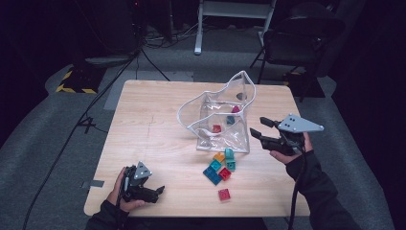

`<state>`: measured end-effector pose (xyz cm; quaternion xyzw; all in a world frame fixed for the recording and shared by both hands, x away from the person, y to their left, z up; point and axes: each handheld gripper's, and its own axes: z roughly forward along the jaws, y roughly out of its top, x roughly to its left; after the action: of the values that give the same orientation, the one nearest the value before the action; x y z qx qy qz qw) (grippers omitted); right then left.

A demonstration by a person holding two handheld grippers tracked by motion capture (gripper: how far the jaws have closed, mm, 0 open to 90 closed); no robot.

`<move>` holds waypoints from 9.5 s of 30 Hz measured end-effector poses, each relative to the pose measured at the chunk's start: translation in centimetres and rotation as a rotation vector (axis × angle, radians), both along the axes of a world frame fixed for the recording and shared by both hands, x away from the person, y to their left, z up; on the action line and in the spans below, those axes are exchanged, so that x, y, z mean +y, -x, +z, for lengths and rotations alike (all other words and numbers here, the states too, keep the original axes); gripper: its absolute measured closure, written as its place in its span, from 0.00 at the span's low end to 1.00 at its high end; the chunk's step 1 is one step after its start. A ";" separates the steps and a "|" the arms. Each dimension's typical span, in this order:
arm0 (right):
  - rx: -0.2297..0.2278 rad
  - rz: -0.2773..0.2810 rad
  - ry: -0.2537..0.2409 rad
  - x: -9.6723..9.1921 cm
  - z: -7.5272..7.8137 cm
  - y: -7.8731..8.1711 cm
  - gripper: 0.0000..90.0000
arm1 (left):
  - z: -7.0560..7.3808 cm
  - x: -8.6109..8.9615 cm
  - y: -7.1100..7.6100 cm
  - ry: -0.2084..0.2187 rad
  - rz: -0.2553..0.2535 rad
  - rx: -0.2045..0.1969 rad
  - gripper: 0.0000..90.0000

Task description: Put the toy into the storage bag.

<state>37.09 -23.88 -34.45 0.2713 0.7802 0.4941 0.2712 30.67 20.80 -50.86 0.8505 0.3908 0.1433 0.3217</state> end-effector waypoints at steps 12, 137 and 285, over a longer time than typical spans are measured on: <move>0.046 0.033 0.007 -0.5 -3.5 2.0 0.50 | 0.0 0.0 0.0 0.000 0.000 0.000 0.01; 0.130 -0.057 -0.014 -1.3 -9.2 1.8 0.66 | 0.0 0.0 0.0 0.000 0.000 0.000 0.01; 0.231 0.244 0.112 1.6 -12.7 5.9 0.49 | 0.0 0.0 0.0 0.001 0.005 0.000 0.01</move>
<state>31.15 -22.29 -47.17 0.2138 0.8597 0.4447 0.1323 30.67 20.75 -50.86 0.8493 0.3931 0.1439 0.3217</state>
